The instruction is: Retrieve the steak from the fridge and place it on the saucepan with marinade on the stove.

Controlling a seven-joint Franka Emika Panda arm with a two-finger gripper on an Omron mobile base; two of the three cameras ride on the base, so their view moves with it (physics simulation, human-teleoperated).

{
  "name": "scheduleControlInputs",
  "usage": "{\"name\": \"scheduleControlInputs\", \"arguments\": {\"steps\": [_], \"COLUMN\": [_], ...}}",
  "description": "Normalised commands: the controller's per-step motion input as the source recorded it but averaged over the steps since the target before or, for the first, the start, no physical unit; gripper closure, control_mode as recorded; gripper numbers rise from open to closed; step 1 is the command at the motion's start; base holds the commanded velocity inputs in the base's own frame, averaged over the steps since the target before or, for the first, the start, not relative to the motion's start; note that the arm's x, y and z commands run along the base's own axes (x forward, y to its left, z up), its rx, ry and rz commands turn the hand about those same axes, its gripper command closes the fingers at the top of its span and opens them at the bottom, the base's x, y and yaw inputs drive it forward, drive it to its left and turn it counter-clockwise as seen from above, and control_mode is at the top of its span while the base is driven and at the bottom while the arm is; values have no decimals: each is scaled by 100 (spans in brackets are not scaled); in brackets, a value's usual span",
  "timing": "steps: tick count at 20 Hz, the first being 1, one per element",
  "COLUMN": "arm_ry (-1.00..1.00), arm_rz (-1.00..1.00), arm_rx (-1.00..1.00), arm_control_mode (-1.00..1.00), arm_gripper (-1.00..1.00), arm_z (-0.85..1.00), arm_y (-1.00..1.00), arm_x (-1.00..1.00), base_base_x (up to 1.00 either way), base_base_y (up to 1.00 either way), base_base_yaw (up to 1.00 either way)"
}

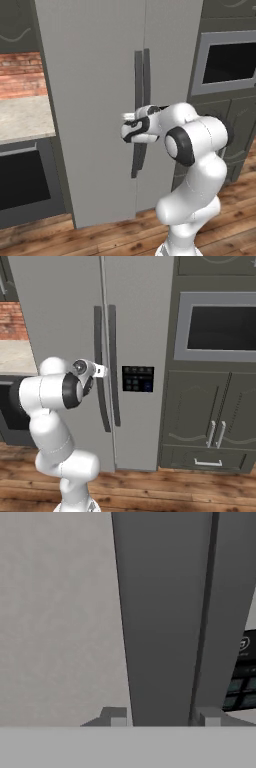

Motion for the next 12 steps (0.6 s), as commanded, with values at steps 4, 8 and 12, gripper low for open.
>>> {"name": "scheduleControlInputs", "arguments": {"steps": [4,8,12], "arm_ry": [0,-2,-5], "arm_rz": [3,0,0], "arm_rx": [1,0,0], "arm_control_mode": [-100,-100,-100], "arm_gripper": [100,100,100], "arm_z": [-7,-14,-13], "arm_y": [100,100,100], "arm_x": [-68,-72,-67], "base_base_x": [0,0,0], "base_base_y": [0,0,0], "base_base_yaw": [0,0,0]}}
